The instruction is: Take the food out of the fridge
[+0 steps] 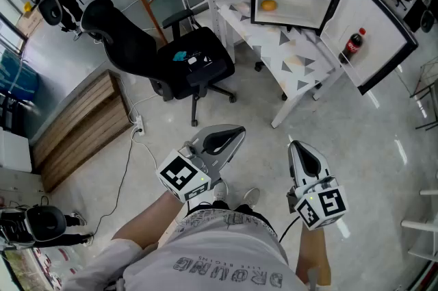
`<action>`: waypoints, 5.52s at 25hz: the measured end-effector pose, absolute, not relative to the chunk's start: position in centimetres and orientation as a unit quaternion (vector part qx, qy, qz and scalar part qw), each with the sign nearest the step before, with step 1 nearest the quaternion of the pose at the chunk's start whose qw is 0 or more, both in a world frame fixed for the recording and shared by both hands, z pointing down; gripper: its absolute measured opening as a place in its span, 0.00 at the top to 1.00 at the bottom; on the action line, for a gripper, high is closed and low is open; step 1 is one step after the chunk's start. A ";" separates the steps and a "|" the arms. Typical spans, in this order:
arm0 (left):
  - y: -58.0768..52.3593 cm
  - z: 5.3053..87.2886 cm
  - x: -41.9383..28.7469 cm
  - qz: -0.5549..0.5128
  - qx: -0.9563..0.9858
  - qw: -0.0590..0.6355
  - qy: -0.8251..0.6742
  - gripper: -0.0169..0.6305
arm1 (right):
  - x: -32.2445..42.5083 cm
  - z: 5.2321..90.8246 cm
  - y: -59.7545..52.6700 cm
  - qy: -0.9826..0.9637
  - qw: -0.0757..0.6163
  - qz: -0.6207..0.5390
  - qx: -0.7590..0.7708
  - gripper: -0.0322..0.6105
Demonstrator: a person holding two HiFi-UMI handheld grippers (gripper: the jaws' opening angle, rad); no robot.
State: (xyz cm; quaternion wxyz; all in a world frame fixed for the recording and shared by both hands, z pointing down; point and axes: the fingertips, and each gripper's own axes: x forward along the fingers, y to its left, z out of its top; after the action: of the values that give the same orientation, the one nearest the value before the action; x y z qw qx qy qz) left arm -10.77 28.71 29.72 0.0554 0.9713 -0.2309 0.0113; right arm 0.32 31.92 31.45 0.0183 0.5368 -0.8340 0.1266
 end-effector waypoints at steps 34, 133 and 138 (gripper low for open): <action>29.5 30.6 -3.5 0.016 0.965 0.050 -0.257 0.96 | 8.6 32.6 31.8 -0.843 -0.012 0.150 0.517 0.95; -13.7 35.1 -3.1 0.028 0.951 0.102 -0.289 0.96 | 10.6 36.8 -14.1 -0.845 0.057 0.148 0.511 0.95; -15.6 36.3 -1.7 0.037 0.939 0.111 -0.322 0.96 | 12.6 38.5 -18.2 -0.854 0.072 0.151 0.493 0.95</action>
State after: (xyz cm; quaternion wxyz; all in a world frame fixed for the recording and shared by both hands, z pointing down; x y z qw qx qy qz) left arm -1.73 -15.59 36.31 0.1111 0.9395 -0.3220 0.0365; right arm 12.60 -18.20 38.50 0.0722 0.4933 -0.8535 0.1514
